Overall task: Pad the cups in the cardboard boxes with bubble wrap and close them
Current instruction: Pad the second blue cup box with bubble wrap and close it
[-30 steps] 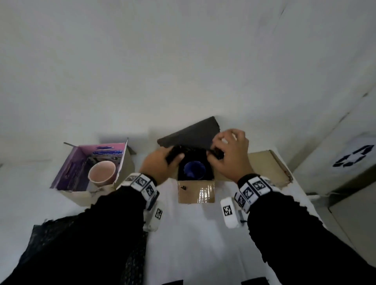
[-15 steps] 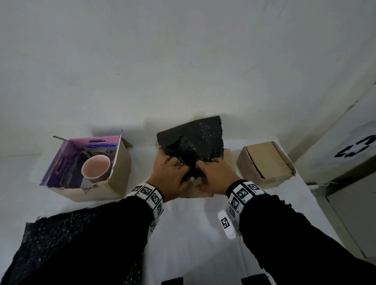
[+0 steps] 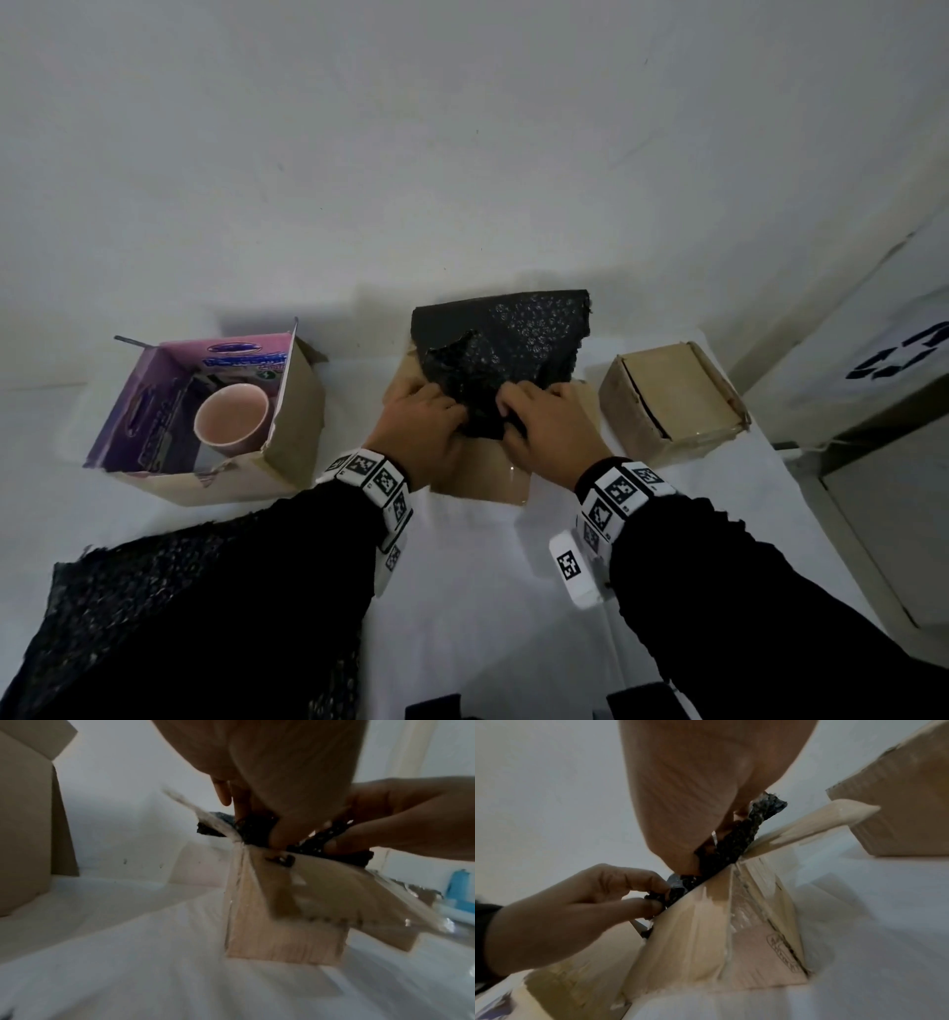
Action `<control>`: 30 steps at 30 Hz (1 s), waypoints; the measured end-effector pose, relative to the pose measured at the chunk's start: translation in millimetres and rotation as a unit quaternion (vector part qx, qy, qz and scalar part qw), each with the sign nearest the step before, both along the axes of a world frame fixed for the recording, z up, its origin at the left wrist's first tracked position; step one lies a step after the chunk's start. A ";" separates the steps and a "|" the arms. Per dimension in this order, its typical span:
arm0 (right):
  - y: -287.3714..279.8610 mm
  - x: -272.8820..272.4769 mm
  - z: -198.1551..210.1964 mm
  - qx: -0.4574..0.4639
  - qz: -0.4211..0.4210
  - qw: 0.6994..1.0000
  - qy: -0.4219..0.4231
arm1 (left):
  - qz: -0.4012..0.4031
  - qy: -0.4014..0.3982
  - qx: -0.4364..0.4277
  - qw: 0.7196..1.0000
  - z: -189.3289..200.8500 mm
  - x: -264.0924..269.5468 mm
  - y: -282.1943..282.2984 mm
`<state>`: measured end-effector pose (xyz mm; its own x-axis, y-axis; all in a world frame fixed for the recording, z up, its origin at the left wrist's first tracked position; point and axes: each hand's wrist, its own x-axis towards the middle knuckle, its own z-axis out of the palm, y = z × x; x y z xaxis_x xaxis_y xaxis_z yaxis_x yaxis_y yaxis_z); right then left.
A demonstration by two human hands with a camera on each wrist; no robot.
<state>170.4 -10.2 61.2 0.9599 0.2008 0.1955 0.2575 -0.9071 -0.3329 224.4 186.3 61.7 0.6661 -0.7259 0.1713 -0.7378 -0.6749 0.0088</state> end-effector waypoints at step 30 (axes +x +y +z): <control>-22.4 2.8 16.4 0.123 -0.079 0.988 -0.057 | -0.001 -0.030 -0.033 0.999 -6.8 -11.7 7.2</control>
<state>173.3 -32.6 77.6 0.9446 -0.0167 0.3279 0.1677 -0.8342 -0.5254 212.6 193.5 54.9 0.6521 -0.7130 0.2578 -0.7396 -0.6730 0.0095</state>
